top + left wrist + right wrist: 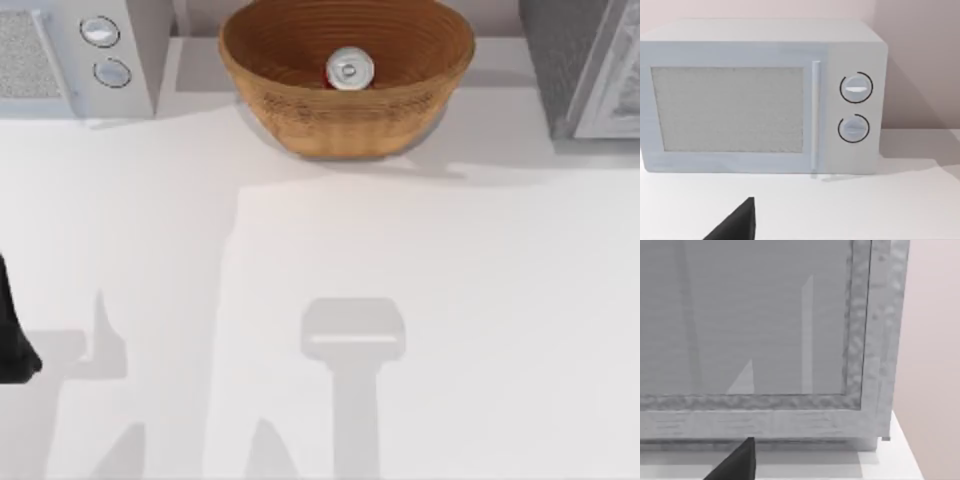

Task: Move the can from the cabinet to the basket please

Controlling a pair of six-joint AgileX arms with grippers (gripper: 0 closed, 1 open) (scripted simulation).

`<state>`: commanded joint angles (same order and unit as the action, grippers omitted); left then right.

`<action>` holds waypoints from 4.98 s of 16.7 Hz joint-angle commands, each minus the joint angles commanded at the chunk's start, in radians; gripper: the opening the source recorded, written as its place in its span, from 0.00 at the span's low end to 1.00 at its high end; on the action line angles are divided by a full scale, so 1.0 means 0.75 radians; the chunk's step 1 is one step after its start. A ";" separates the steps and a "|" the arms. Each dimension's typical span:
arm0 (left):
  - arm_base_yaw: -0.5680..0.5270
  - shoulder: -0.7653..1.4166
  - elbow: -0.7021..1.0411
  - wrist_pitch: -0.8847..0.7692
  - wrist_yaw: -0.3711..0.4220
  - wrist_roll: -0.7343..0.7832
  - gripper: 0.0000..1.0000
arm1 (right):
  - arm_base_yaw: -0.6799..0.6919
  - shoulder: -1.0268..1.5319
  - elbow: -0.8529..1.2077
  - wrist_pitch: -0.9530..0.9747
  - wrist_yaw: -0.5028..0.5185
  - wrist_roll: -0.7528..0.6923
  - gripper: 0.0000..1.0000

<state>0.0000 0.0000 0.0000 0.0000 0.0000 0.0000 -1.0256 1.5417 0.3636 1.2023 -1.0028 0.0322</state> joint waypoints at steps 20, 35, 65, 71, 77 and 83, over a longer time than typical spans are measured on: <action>0.000 0.000 0.000 0.000 0.000 0.000 1.00 | -0.043 -0.116 1.096 -1.261 -0.054 -0.004 1.00; 0.000 0.000 0.000 0.000 0.000 0.000 1.00 | -0.027 -0.267 1.840 -2.104 -0.043 0.001 1.00; 0.000 0.000 0.000 0.000 0.000 0.000 1.00 | 1.957 -0.332 1.812 -2.187 1.940 -0.018 1.00; 0.000 0.000 0.000 0.000 0.000 0.000 1.00 | 1.880 -0.271 1.889 -2.170 1.917 -0.033 1.00; 0.000 0.000 0.000 0.000 0.000 0.000 1.00 | 1.816 -0.160 1.966 -2.135 1.853 -0.031 1.00; 0.000 0.000 0.000 0.000 0.000 0.000 1.00 | 1.820 -0.217 1.915 -2.128 1.851 -0.035 1.00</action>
<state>0.0000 0.0000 0.0000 0.0000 0.0000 0.0000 0.3398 1.3792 1.7999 -0.3940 0.3854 0.0059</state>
